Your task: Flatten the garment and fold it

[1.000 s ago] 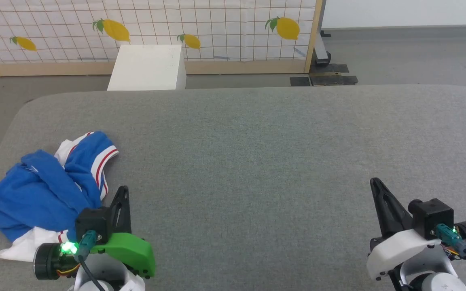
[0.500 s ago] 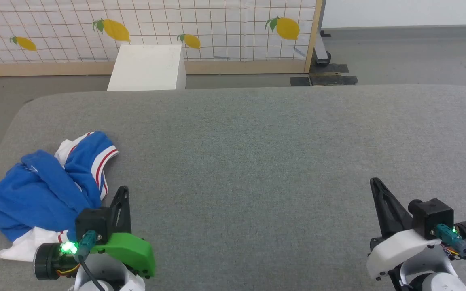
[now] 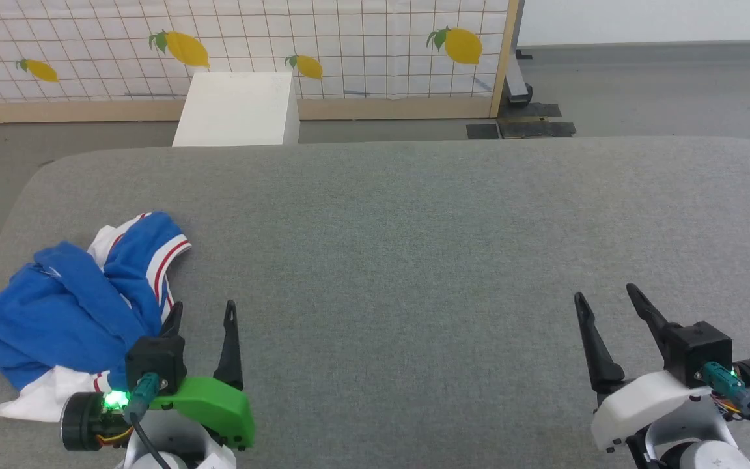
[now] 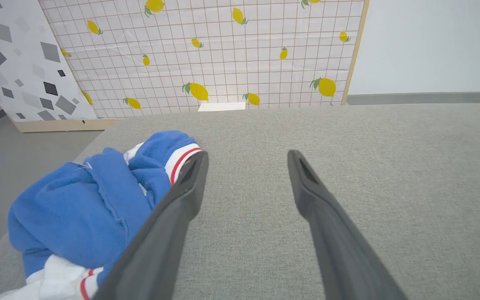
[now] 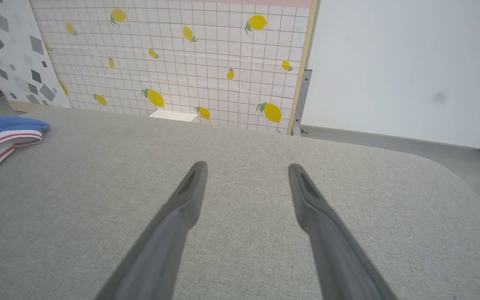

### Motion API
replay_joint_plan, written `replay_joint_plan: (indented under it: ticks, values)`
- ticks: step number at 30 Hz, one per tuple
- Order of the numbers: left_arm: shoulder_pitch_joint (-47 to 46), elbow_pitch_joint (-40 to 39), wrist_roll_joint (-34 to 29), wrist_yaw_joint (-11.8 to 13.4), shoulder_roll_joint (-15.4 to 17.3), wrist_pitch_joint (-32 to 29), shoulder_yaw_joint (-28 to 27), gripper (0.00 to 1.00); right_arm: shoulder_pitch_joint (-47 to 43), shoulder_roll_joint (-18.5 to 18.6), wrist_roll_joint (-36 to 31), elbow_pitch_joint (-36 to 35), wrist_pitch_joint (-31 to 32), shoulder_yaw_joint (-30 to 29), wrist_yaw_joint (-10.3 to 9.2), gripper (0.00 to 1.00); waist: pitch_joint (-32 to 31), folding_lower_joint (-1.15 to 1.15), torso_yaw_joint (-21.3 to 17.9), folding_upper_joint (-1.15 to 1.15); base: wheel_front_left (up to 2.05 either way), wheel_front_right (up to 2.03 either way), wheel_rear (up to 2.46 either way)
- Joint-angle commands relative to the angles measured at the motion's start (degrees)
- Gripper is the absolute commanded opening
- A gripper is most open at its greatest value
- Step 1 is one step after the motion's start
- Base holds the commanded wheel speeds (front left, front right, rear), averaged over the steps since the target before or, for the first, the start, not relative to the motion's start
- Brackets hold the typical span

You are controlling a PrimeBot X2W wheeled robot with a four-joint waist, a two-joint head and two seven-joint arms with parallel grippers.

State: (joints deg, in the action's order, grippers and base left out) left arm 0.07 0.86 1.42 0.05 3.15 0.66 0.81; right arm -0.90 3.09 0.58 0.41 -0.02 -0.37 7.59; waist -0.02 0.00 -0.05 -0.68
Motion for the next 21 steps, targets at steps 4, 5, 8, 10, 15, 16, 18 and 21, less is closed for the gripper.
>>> replay_joint_plan:
  ticks: [4,5,8,10,15,16,18,21]
  values:
    - [-0.5,0.4,0.7,-0.4,0.0,0.9,0.4,1.0,-0.1,0.0,1.0,0.7,-0.9,-0.3,-0.01,1.0,-0.1,0.0,-0.1,0.07,0.0,0.0,0.0]
    - [-0.5,0.5,0.8,-0.4,0.0,1.1,0.5,1.0,-0.1,0.0,1.2,0.8,-1.1,-0.4,-0.01,1.0,-0.1,0.0,-0.1,0.07,0.0,0.0,0.0]
    - [-0.5,0.7,1.1,-0.5,0.0,1.4,0.7,1.0,-0.2,0.0,1.7,1.1,-1.4,-0.5,-0.01,1.0,-0.1,0.0,-0.1,0.09,0.0,0.0,0.0]
    - [-0.5,0.8,1.4,-0.6,0.0,1.6,0.9,1.0,-0.2,0.0,2.1,1.3,-1.7,-0.7,-0.01,1.0,-0.2,0.0,-0.1,0.1,0.0,0.0,0.0]
    - [-0.7,1.2,1.9,-0.8,-0.1,2.2,1.3,1.0,-0.3,0.0,2.7,1.6,-2.3,-0.9,-0.02,1.0,-0.3,0.0,-0.1,0.13,0.0,0.0,0.0]
    - [-0.7,1.3,2.1,-0.9,-0.1,2.4,1.4,1.0,-0.3,-0.1,2.9,1.7,-2.4,-0.9,-0.02,1.0,-0.3,0.0,-0.1,0.13,0.0,0.0,0.0]
    - [-0.7,1.4,2.3,-0.9,-0.1,2.6,1.6,1.0,-0.4,-0.1,3.1,1.8,-2.6,-1.0,-0.02,1.0,-0.3,0.0,-0.2,0.15,0.0,0.0,0.0]
    - [-0.8,1.6,2.7,-1.1,-0.1,2.9,1.8,1.0,-0.4,-0.1,3.5,1.9,-2.9,-1.2,-0.02,1.0,-0.3,0.0,-0.1,0.16,0.0,0.0,0.0]
